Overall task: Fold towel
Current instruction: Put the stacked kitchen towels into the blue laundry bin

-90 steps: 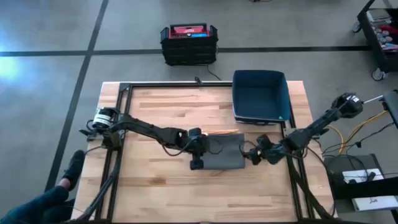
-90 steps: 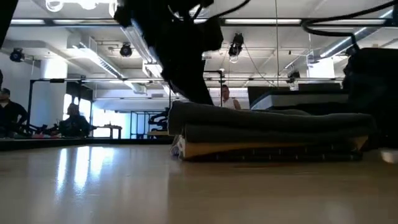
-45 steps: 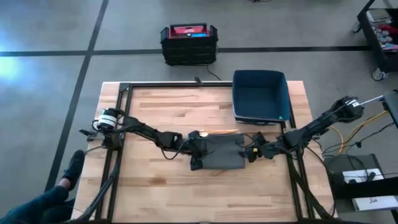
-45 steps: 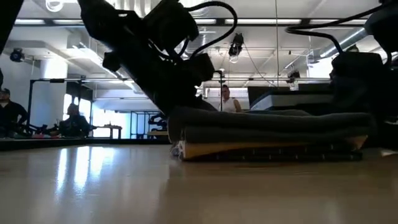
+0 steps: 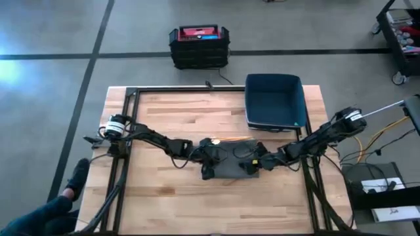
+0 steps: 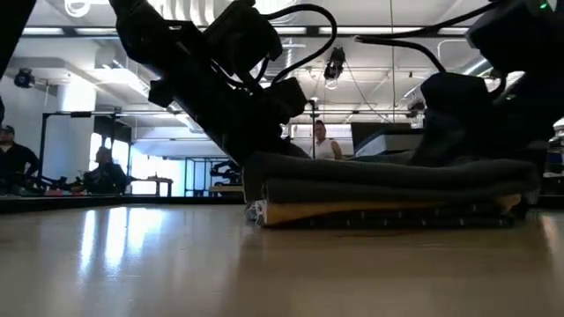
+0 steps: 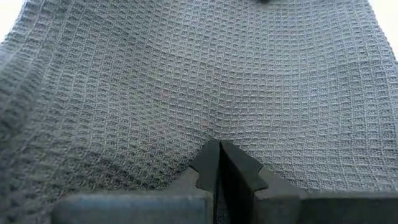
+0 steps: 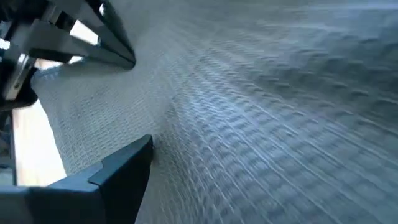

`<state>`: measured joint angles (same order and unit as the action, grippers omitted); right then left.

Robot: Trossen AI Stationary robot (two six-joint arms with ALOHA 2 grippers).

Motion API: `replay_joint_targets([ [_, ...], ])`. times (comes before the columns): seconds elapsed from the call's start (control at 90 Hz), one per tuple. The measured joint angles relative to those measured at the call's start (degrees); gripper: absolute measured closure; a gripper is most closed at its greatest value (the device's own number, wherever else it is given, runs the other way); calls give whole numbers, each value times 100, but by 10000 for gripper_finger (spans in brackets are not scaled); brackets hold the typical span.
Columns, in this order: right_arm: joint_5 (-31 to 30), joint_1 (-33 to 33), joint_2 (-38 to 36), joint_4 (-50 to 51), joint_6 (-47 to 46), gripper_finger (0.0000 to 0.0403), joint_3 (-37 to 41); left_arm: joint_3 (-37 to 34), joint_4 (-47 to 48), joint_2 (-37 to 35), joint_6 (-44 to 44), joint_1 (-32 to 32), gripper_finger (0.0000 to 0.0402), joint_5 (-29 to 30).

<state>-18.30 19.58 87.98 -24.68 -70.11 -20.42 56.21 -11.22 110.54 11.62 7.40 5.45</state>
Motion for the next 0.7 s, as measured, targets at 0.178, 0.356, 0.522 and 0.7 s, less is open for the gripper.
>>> replay_joint_targets([
  [0.178,90,-92,88,12,228,128,-55,-11,-147,13,-20,0,402,-14],
  [0.356,135,-184,97,24,213,180,-42,-13,-221,20,-16,4,402,-16],
  [0.522,116,-209,115,76,355,264,-99,-13,-258,22,-16,4,402,-18],
  [0.7,53,-213,123,65,713,360,-148,-13,-280,19,-16,4,402,-18],
])
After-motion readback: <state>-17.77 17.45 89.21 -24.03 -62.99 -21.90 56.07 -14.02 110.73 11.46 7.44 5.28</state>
